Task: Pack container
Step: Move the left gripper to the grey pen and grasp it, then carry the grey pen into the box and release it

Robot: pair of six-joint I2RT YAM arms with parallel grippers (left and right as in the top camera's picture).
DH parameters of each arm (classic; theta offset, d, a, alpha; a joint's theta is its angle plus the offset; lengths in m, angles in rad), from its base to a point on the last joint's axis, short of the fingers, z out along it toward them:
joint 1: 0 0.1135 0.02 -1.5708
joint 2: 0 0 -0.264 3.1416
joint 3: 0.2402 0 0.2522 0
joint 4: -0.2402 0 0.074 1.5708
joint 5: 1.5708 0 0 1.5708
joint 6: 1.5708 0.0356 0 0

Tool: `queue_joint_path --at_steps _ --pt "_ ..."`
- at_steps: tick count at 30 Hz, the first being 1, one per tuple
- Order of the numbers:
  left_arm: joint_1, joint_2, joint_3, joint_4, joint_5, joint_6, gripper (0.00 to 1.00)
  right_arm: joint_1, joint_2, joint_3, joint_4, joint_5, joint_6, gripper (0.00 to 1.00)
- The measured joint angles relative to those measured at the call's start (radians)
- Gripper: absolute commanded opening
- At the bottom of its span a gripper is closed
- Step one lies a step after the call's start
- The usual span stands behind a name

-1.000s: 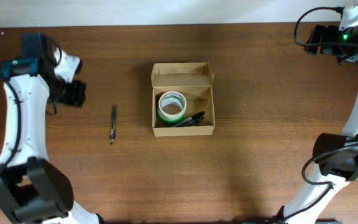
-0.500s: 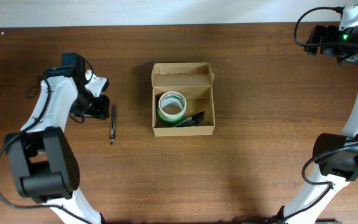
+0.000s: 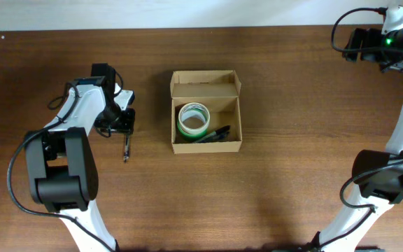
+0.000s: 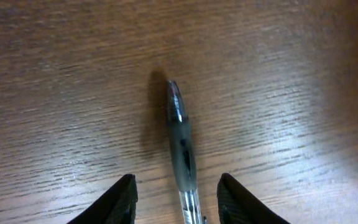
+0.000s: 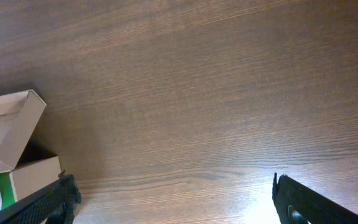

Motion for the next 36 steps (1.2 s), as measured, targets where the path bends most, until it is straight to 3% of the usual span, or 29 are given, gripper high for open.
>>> queue_joint_path --at_steps 14,16,18,19,26,30,36 --pt "-0.008 0.038 0.003 -0.011 -0.015 -0.042 0.43 0.0 0.0 0.0 0.0 0.0 0.0 0.99" --pt "-0.013 0.038 0.001 -0.009 -0.023 -0.042 0.34 0.0 0.0 0.0 0.0 0.0 0.0 0.99" --pt "-0.015 0.038 -0.002 -0.005 -0.03 -0.042 0.07 0.0 0.0 0.0 0.0 0.0 0.0 0.99" --pt "-0.015 0.038 -0.003 -0.003 -0.032 -0.048 0.02 0.0 0.0 0.0 0.0 0.0 0.0 0.99" --pt "-0.016 0.04 0.008 -0.037 -0.033 -0.047 0.02 0.0 0.0 0.0 0.0 0.0 0.0 0.99" --pt "-0.018 0.064 0.069 -0.166 -0.029 -0.013 0.02 0.0 0.0 0.0 0.0 0.0 0.0 0.99" --pt "-0.024 0.081 0.458 -0.444 -0.023 0.042 0.02 0.0 0.0 0.0 0.0 0.0 0.0 0.99"
